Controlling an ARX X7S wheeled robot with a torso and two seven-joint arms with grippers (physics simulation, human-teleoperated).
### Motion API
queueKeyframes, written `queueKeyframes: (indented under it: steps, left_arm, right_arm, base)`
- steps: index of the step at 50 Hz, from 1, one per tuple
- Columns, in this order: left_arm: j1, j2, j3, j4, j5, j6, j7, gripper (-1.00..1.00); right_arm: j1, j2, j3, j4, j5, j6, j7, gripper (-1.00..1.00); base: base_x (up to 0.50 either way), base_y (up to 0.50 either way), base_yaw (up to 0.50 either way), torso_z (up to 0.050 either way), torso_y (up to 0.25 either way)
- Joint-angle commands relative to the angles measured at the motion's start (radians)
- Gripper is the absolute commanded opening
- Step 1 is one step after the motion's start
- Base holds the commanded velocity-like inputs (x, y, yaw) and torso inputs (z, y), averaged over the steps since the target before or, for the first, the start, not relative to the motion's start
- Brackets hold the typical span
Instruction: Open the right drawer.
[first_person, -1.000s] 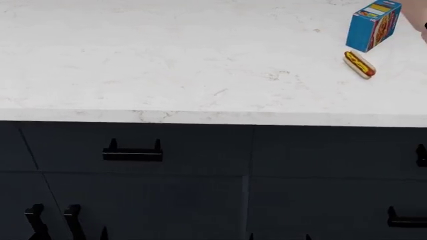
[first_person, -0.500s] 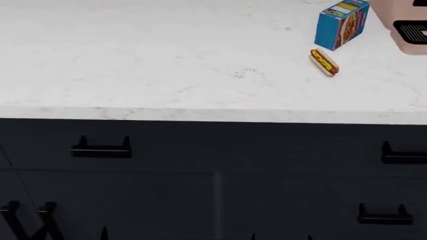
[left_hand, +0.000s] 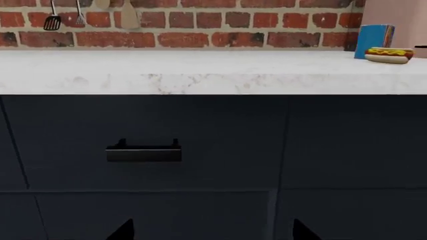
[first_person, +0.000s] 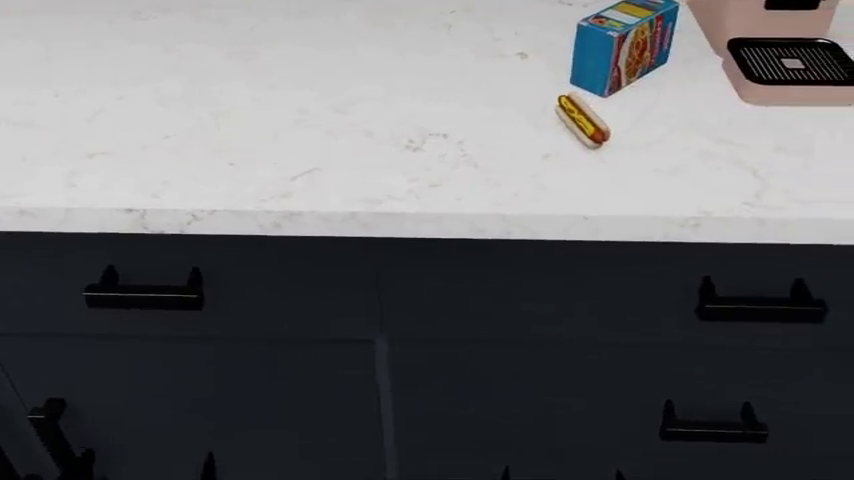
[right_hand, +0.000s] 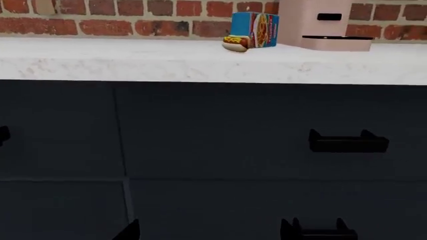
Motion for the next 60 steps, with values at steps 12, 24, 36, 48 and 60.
queueKeyframes:
  steps: [12, 24, 36, 48, 60]
  left_arm:
    - [-0.007, -0.015, 0.017, -0.016, -0.014, 0.013, -0.016, 1.00]
    - [-0.003, -0.022, 0.027, 0.003, -0.020, 0.001, -0.026, 1.00]
    - [-0.006, -0.029, 0.037, -0.005, -0.026, 0.009, -0.030, 1.00]
    - [-0.004, -0.036, 0.047, 0.007, -0.028, 0.007, -0.037, 1.00]
    - [-0.009, -0.039, 0.051, -0.006, -0.040, 0.013, -0.041, 1.00]
  right_arm:
    - [-0.002, 0.015, -0.019, -0.015, 0.016, 0.012, 0.020, 1.00]
    - [0.007, 0.021, -0.025, 0.012, 0.026, -0.014, 0.020, 1.00]
    - [0.007, 0.028, -0.034, 0.009, 0.037, -0.014, 0.022, 1.00]
    - [0.021, 0.030, -0.042, 0.061, 0.042, -0.052, 0.019, 1.00]
    - [0.014, 0.039, -0.052, 0.026, 0.047, -0.018, 0.033, 1.00]
  base:
    - [-0.02, -0.20, 0.00, 0.000, 0.000]
    - [-0.02, -0.20, 0.00, 0.000, 0.000]
    - [0.00, -0.21, 0.00, 0.000, 0.000]
    - [0.00, -0.21, 0.00, 0.000, 0.000]
    - [0.00, -0.21, 0.00, 0.000, 0.000]
